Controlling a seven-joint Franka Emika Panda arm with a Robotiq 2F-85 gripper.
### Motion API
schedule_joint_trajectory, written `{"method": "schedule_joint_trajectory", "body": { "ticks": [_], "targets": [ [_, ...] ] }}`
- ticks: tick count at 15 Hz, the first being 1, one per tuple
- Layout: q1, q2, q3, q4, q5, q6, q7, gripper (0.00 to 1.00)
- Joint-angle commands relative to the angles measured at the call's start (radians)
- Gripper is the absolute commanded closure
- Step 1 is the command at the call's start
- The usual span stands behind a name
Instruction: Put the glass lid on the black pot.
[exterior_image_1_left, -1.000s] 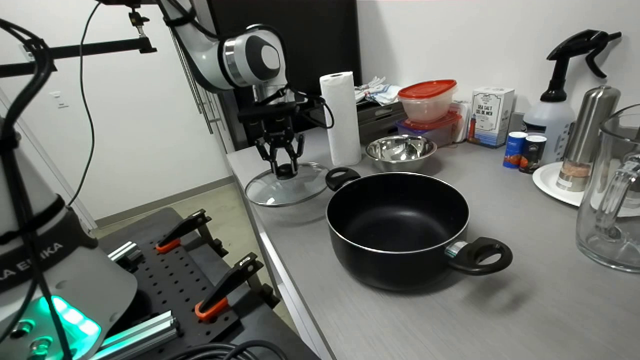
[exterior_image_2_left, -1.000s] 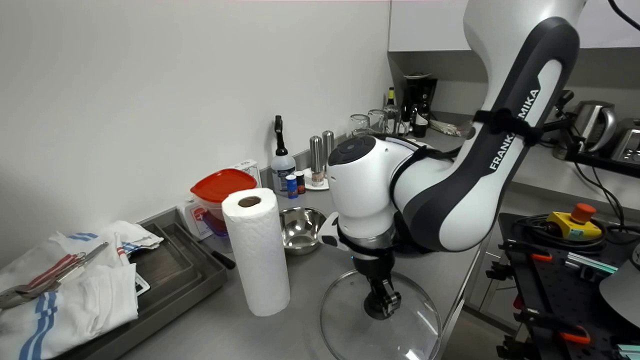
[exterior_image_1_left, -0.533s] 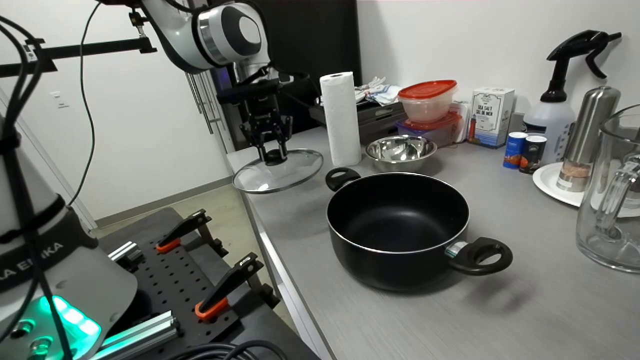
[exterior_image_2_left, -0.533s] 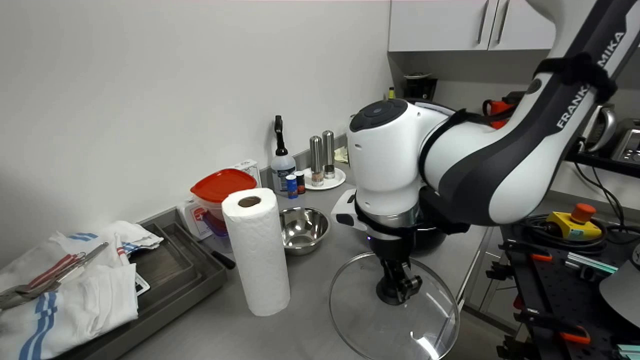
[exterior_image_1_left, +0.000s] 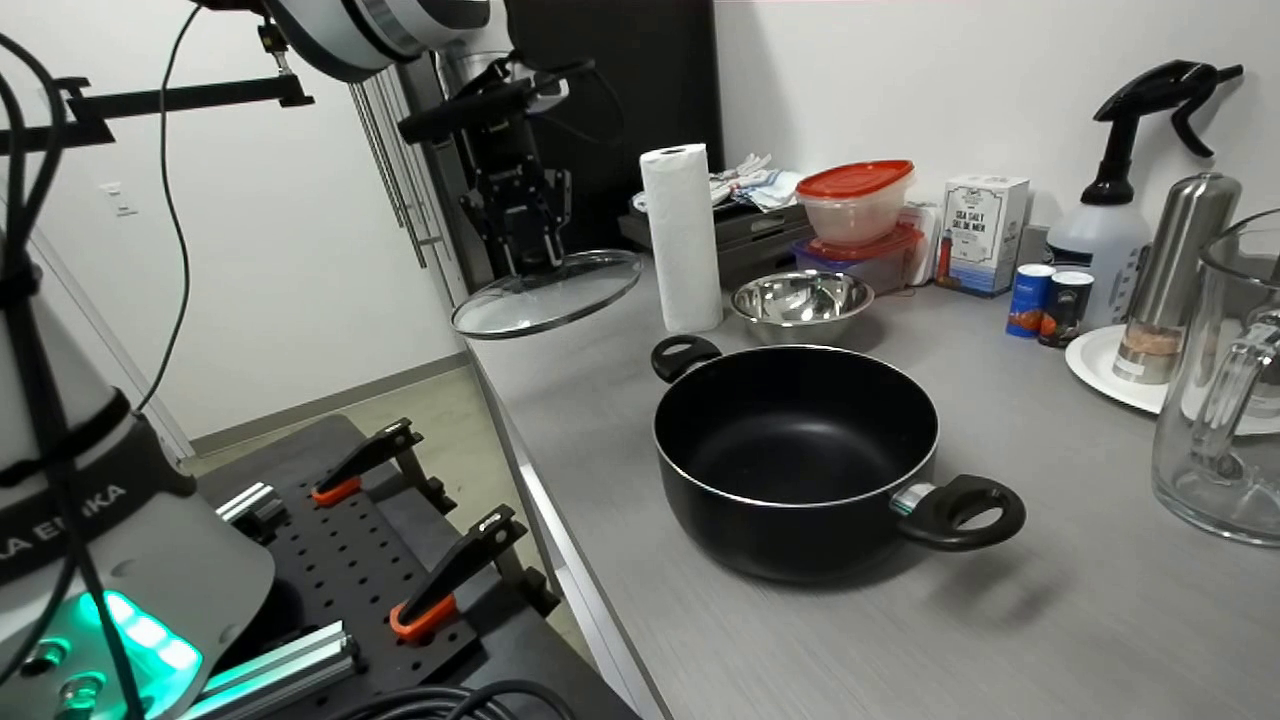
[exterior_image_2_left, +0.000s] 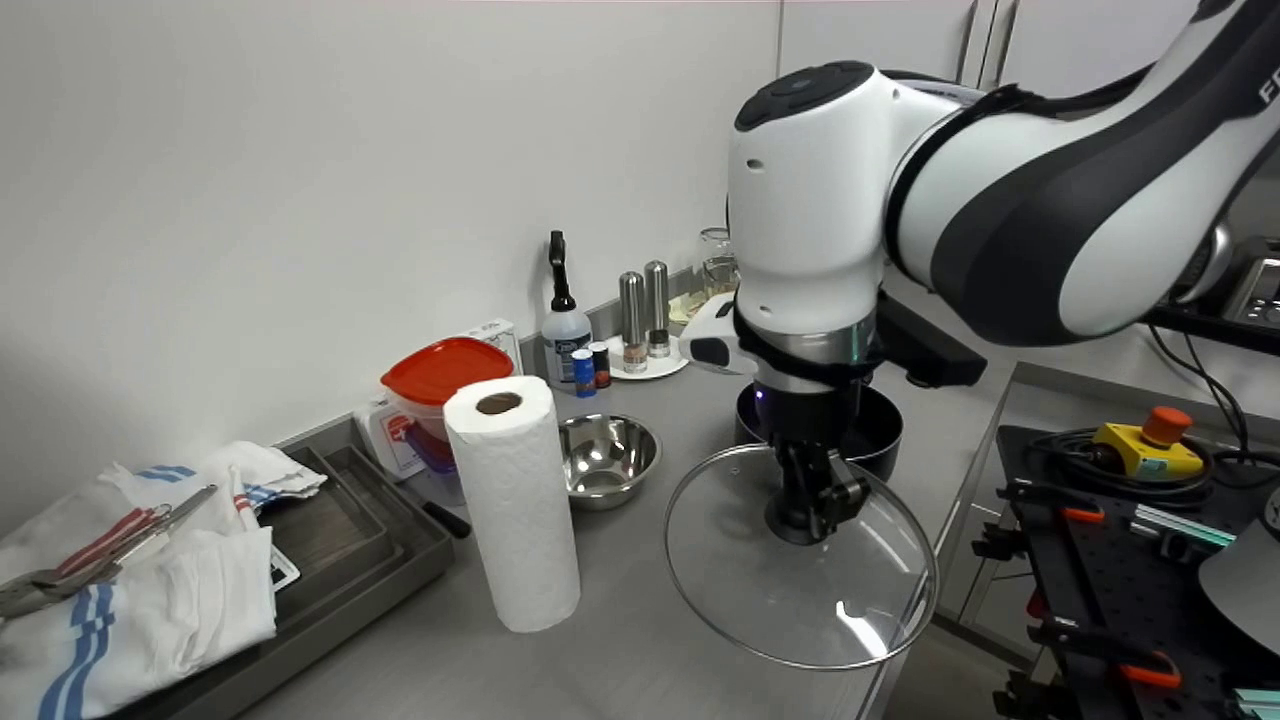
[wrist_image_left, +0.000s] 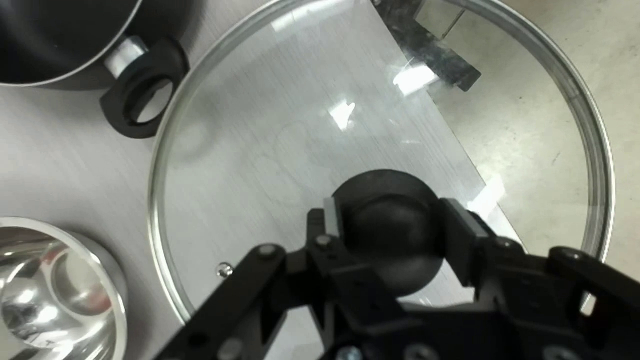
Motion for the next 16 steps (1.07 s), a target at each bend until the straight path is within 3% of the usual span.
{"method": "schedule_joint_trajectory", "body": {
  "ticks": [1,16],
  "targets": [
    [-0.042,-0.09,-0.007,-0.014,0.025,-0.051,-0.021,0.75],
    [-0.269,-0.096,-0.193,0.016,0.113,-0.058,-0.175,0.75]
  ]
}}
